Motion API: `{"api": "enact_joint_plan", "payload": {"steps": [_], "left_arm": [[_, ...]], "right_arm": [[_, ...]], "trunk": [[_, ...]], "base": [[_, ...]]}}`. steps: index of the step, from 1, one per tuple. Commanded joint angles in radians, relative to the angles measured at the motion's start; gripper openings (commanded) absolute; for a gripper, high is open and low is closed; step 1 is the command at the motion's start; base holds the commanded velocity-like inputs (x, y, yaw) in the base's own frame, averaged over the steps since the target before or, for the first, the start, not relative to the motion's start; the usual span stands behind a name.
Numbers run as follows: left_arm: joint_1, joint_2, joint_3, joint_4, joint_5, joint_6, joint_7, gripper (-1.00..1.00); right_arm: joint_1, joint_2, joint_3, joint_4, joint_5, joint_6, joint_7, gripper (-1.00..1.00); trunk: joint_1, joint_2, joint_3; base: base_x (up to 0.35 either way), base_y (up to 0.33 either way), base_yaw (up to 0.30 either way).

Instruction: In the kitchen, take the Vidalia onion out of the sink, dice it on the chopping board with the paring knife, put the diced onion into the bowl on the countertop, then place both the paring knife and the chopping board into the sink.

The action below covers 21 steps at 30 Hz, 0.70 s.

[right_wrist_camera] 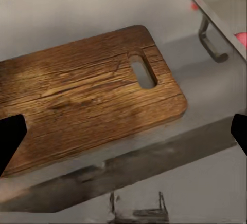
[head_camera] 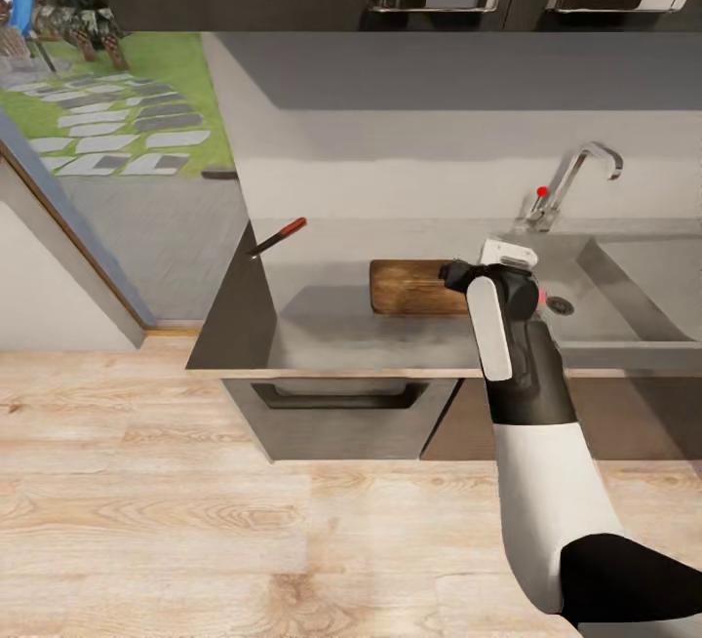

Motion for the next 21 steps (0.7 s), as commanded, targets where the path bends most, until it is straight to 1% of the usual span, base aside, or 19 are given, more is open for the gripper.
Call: {"api": "enact_joint_plan", "payload": {"steps": [1, 2, 3, 4, 6, 7, 8, 10, 11, 12, 13, 14, 15, 16, 17, 18, 19, 21], "left_arm": [[0.0, 0.0, 0.0, 0.0, 0.001, -0.002, 0.0, 1.0], [0.0, 0.0, 0.0, 0.0, 0.001, -0.002, 0.0, 1.0], [0.0, 0.0, 0.0, 0.0, 0.001, -0.002, 0.0, 1.0], [0.0, 0.0, 0.0, 0.0, 0.001, -0.002, 0.0, 1.0], [0.0, 0.0, 0.001, -0.001, 0.001, -0.002, 0.0, 1.0], [-0.001, -0.001, 0.002, -0.004, 0.0, -0.002, 0.0, 1.0], [0.0, -0.003, 0.002, -0.007, -0.001, -0.002, 0.0, 1.0], [-0.001, -0.006, 0.002, -0.01, -0.001, -0.002, 0.0, 1.0], [0.0, -0.008, 0.003, -0.015, -0.002, -0.002, 0.001, 1.0], [0.0, -0.008, 0.003, -0.018, -0.002, -0.002, 0.001, 1.0], [-0.001, -0.01, 0.003, -0.025, -0.002, -0.002, 0.001, 1.0], [0.0, -0.012, 0.003, -0.046, -0.002, -0.002, 0.001, 1.0], [-0.001, -0.012, 0.003, -0.051, -0.003, -0.002, 0.002, 1.0], [-0.001, -0.011, 0.003, -0.054, -0.003, -0.002, 0.002, 1.0], [0.0, -0.011, 0.003, -0.057, -0.003, -0.002, 0.002, 1.0], [0.0, -0.011, 0.003, -0.058, -0.003, -0.002, 0.002, 1.0], [-0.001, -0.011, 0.003, -0.062, -0.004, -0.002, 0.003, 1.0], [0.0, -0.011, 0.003, -0.062, -0.004, -0.002, 0.003, 1.0]], "right_arm": [[0.013, -0.001, 0.008, -0.018, -0.01, 0.002, -0.009, 1.0], [0.035, -0.002, 0.018, -0.046, -0.01, 0.0, -0.005, 1.0], [0.046, -0.003, 0.021, -0.057, -0.01, -0.001, -0.001, 1.0], [0.069, -0.008, 0.026, -0.075, -0.01, -0.003, 0.013, 1.0], [0.093, -0.017, 0.029, -0.092, -0.01, -0.007, 0.033, 1.0], [0.171, -0.057, 0.034, -0.141, -0.008, -0.071, 0.121, 1.0], [0.196, -0.072, 0.035, -0.149, -0.007, -0.104, 0.144, 1.0], [0.223, -0.085, 0.04, -0.155, -0.004, -0.138, 0.159, 1.0], [0.251, -0.096, 0.052, -0.158, 0.002, -0.169, 0.168, 1.0], [0.265, -0.099, 0.061, -0.16, 0.007, -0.185, 0.172, 1.0], [0.293, -0.105, 0.086, -0.163, 0.023, -0.217, 0.177, 1.0], [0.364, -0.112, 0.155, -0.168, 0.099, -0.316, 0.181, 1.0], [0.392, -0.114, 0.177, -0.169, 0.139, -0.36, 0.181, 1.0], [0.405, -0.114, 0.185, -0.169, 0.157, -0.38, 0.181, 1.0], [0.43, -0.115, 0.2, -0.17, 0.191, -0.417, 0.18, 1.0], [0.444, -0.114, 0.206, -0.17, 0.204, -0.433, 0.18, 1.0], [0.504, -0.115, 0.234, -0.171, 0.239, -0.479, 0.181, 1.0], [0.533, -0.115, 0.248, -0.172, 0.248, -0.497, 0.181, 1.0]], "trunk": [[0.001, -0.002, -0.001], [0.001, -0.002, -0.001], [0.001, -0.002, -0.001], [0.001, -0.002, -0.001], [0.001, -0.002, -0.001], [0.001, -0.002, -0.001], [0.001, -0.002, -0.001], [0.001, -0.002, -0.001], [0.001, -0.002, -0.001], [0.001, -0.002, -0.001], [0.001, -0.002, -0.001], [0.001, -0.002, -0.001], [0.001, -0.002, -0.001], [0.001, -0.002, -0.001], [0.001, -0.002, -0.001], [0.001, -0.002, -0.001], [0.001, -0.002, -0.001], [0.001, -0.002, -0.001]], "base": [[-0.011, -0.003, 0.0], [-0.007, -0.002, 0.0], [-0.006, -0.001, 0.0], [-0.004, -0.001, 0.0], [-0.003, -0.001, 0.0], [0.0, 0.0, 0.0], [0.0, 0.0, 0.0], [0.0, 0.0, 0.0], [0.0, 0.0, 0.0], [0.0, 0.0, 0.0], [0.0, 0.0, 0.0], [0.0, 0.0, 0.0], [0.0, 0.0, 0.0], [0.0, 0.0, 0.0], [0.0, 0.0, 0.0], [0.0, 0.0, 0.0], [0.0, 0.0, 0.0], [0.0, 0.0, 0.0]]}}
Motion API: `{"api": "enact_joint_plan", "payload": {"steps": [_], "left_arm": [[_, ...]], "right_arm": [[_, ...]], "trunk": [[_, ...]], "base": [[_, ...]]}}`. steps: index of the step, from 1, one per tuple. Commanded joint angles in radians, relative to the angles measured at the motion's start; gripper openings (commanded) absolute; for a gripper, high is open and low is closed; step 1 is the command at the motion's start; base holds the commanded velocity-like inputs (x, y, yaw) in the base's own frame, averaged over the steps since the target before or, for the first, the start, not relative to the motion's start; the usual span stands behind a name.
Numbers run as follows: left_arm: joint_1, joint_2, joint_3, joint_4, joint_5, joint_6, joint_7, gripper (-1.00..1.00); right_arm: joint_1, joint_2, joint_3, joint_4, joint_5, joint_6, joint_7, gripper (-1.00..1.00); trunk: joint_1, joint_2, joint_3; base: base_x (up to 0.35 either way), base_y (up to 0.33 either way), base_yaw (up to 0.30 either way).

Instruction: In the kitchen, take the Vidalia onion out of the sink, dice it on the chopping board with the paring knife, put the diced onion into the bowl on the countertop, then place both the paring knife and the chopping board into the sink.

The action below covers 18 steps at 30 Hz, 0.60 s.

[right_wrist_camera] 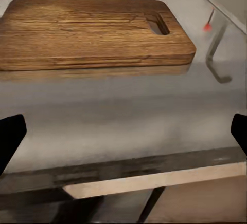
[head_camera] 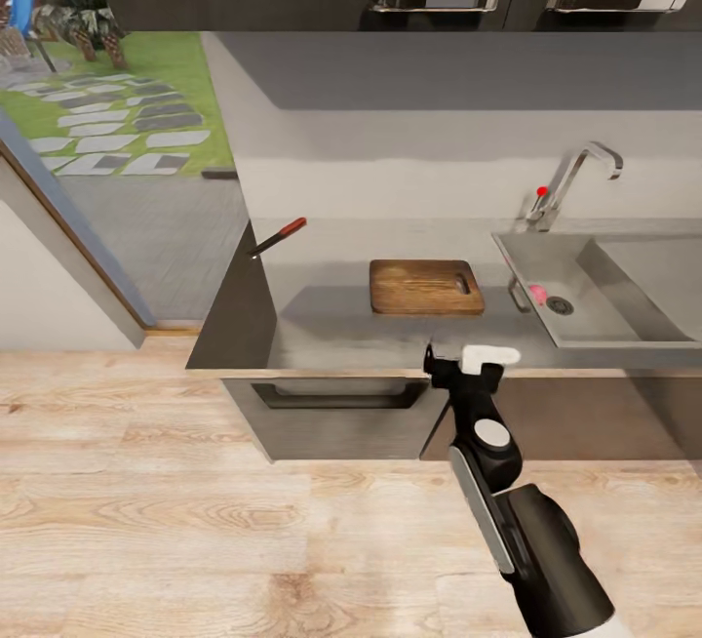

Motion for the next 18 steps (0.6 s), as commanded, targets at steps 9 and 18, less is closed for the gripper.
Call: {"api": "enact_joint_plan", "payload": {"steps": [9, 18], "left_arm": [[0.0, 0.0, 0.001, 0.0, 0.002, -0.002, -0.001, 1.0], [0.0, 0.0, -0.001, 0.002, 0.003, -0.004, -0.001, 1.0]], "right_arm": [[0.185, -0.002, 0.021, -0.003, 0.005, -0.125, -0.01, 1.0], [0.377, -0.072, 0.036, 0.002, 0.002, -0.287, -0.009, 1.0]], "trunk": [[0.001, -0.002, -0.001], [0.001, -0.002, -0.001]], "base": [[0.0, 0.0, 0.0], [0.0, 0.0, 0.0]]}}
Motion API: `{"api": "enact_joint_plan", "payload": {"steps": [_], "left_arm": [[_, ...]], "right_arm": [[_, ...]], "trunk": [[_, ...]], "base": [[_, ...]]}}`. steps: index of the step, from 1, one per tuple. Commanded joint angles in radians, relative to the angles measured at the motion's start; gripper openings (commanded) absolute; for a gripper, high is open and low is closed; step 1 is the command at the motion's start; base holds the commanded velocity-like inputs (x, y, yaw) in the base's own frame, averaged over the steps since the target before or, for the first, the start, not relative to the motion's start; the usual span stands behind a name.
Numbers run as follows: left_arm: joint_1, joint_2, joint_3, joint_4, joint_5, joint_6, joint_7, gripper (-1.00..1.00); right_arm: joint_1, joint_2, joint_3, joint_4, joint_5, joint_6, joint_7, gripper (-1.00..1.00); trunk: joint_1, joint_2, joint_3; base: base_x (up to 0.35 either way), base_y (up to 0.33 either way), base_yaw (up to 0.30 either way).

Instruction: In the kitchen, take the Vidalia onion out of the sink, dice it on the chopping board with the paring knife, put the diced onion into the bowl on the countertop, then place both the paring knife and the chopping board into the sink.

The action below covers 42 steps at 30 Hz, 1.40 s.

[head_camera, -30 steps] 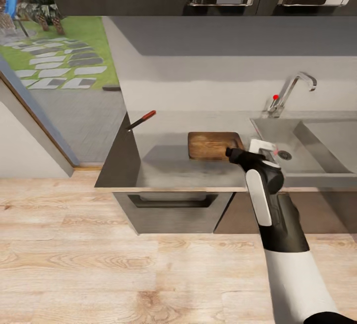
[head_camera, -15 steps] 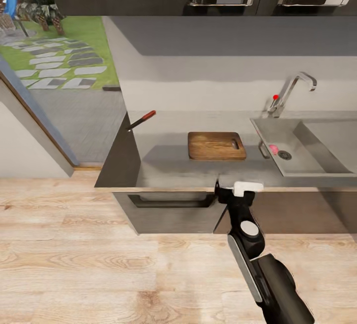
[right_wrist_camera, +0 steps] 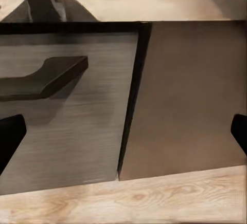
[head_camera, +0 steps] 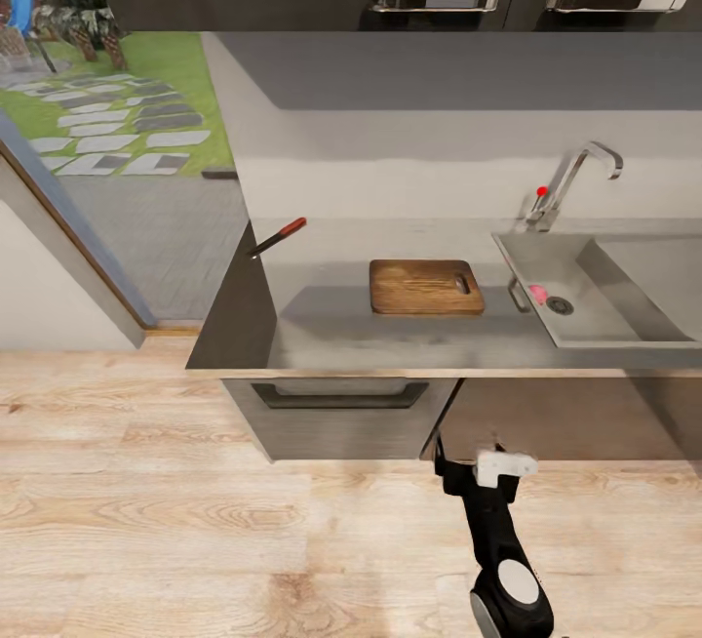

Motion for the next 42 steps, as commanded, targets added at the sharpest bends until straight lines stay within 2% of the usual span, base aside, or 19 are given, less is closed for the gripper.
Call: {"api": "enact_joint_plan", "payload": {"steps": [1, 6, 8, 12, 13, 14, 16, 19, 20, 24, 29, 33, 42], "left_arm": [[0.0, 0.0, 0.0, 0.0, 0.001, -0.002, 0.0, 1.0], [0.0, 0.001, 0.0, -0.001, 0.001, -0.019, -0.001, 1.0], [0.0, 0.001, -0.001, -0.002, 0.002, -0.054, -0.002, 1.0], [0.001, 0.001, -0.001, -0.001, 0.002, -0.098, -0.001, 1.0], [0.001, 0.001, -0.001, 0.0, 0.002, -0.106, 0.0, 1.0], [0.001, 0.001, -0.001, 0.0, 0.002, -0.109, -0.001, 1.0], [0.001, 0.001, -0.002, 0.001, 0.002, -0.114, -0.001, 1.0], [0.001, 0.002, -0.003, 0.003, 0.002, -0.115, -0.001, 1.0], [0.001, 0.003, -0.003, 0.003, 0.002, -0.116, -0.001, 1.0], [0.001, 0.005, -0.003, 0.0, 0.002, -0.116, -0.002, 1.0], [0.001, 0.003, -0.004, 0.002, 0.003, -0.116, -0.003, 1.0], [0.001, 0.001, -0.004, 0.005, 0.003, -0.116, -0.002, 1.0], [0.001, 0.0, -0.004, 0.005, 0.004, -0.115, 0.001, 1.0]], "right_arm": [[0.009, -0.006, 0.008, 0.0, -0.008, -0.008, -0.008, 1.0], [0.077, -0.029, 0.03, 0.014, -0.009, -0.089, -0.008, 1.0], [0.108, -0.037, 0.033, 0.059, -0.01, -0.144, -0.007, 1.0], [0.128, -0.041, 0.035, 0.215, -0.01, -0.274, 0.001, 1.0], [0.132, -0.04, 0.036, 0.304, -0.011, -0.334, 0.015, 1.0], [0.133, -0.038, 0.036, 0.353, -0.012, -0.361, 0.026, 1.0], [0.135, -0.033, 0.036, 0.47, -0.012, -0.402, 0.08, 1.0], [0.135, -0.032, 0.036, 0.555, -0.011, -0.429, 0.135, 1.0], [0.135, -0.031, 0.035, 0.612, -0.01, -0.457, 0.158, 1.0], [0.136, -0.028, 0.033, 0.758, -0.01, -0.542, 0.178, 1.0], [0.136, -0.027, 0.03, 0.812, -0.011, -0.569, 0.182, 1.0], [0.136, -0.026, 0.029, 0.819, -0.011, -0.572, 0.182, 1.0], [0.136, -0.024, 0.028, 0.831, -0.012, -0.574, 0.182, 1.0]], "trunk": [[0.001, -0.002, -0.001], [0.001, -0.002, -0.001], [0.001, -0.002, -0.001], [0.001, -0.002, -0.001], [0.001, -0.002, -0.001], [0.001, -0.002, -0.001], [0.001, -0.002, -0.001], [0.001, -0.002, -0.001], [0.001, -0.002, -0.001], [0.001, -0.002, -0.001], [0.001, -0.002, -0.001], [0.001, -0.002, -0.001], [0.001, -0.002, -0.001]], "base": [[0.0, 0.0, 0.0], [0.0, 0.0, 0.0], [0.0, 0.0, 0.0], [0.0, 0.0, 0.0], [0.0, 0.0, 0.0], [0.0, 0.0, 0.0], [0.0, 0.0, 0.0], [0.0, 0.0, 0.0], [0.0, 0.0, 0.0], [0.0, 0.0, 0.0], [0.0, -0.001, 0.0], [0.0, -0.091, 0.0], [0.0, -0.286, 0.0]]}}
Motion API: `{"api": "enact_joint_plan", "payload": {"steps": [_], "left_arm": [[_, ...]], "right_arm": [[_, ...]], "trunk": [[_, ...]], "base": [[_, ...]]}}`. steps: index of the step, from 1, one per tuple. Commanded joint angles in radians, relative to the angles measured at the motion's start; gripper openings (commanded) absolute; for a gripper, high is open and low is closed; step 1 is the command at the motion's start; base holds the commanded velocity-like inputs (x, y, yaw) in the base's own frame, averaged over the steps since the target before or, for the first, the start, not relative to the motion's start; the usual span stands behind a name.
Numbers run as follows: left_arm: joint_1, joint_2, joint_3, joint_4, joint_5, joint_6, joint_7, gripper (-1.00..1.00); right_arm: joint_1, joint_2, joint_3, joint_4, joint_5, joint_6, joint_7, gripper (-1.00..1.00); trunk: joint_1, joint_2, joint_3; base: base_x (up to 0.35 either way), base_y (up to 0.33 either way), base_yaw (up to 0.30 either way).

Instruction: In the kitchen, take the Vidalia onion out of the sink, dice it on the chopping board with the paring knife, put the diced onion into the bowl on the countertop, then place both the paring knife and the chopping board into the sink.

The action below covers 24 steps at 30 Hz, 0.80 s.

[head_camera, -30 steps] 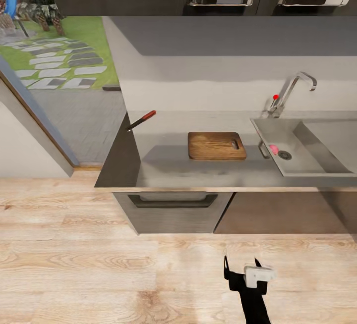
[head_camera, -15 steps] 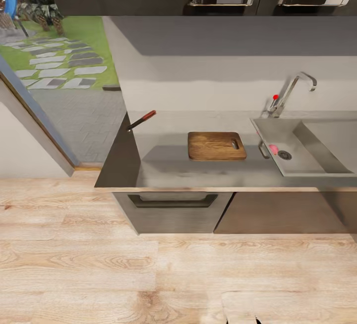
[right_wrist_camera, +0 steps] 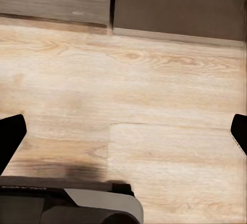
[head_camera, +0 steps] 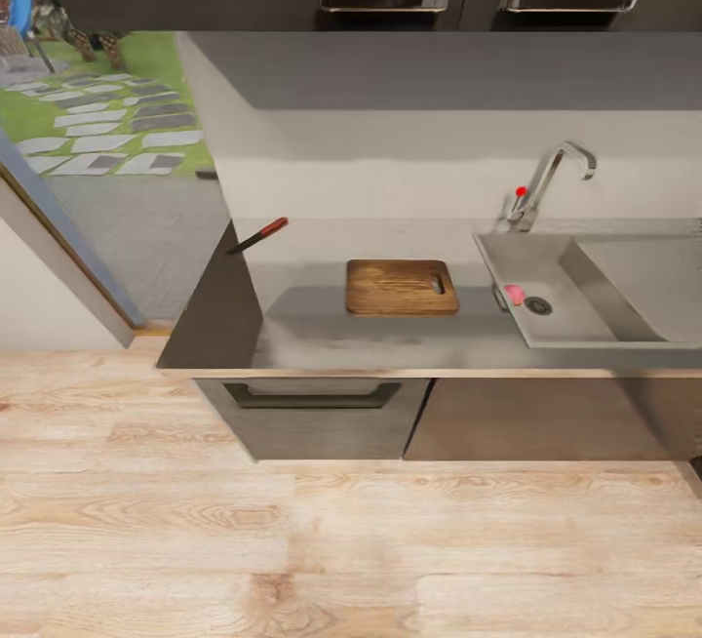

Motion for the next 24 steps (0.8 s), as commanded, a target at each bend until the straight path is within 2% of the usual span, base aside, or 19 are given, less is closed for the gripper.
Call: {"api": "enact_joint_plan", "payload": {"steps": [1, 24], "left_arm": [[0.0, 0.0, 0.0, 0.0, 0.001, -0.003, 0.0, 1.0], [0.0, 0.0, 0.0, 0.0, 0.001, -0.002, 0.002, 1.0]], "right_arm": [[0.0, -0.002, 0.007, -0.001, -0.008, -0.002, -0.007, 1.0], [0.0, 0.0, 0.007, 0.0, -0.01, -0.002, -0.008, 1.0]], "trunk": [[0.001, -0.002, -0.001], [0.001, -0.002, -0.001]], "base": [[0.0, -0.312, 0.0], [0.0, -0.314, 0.0]]}}
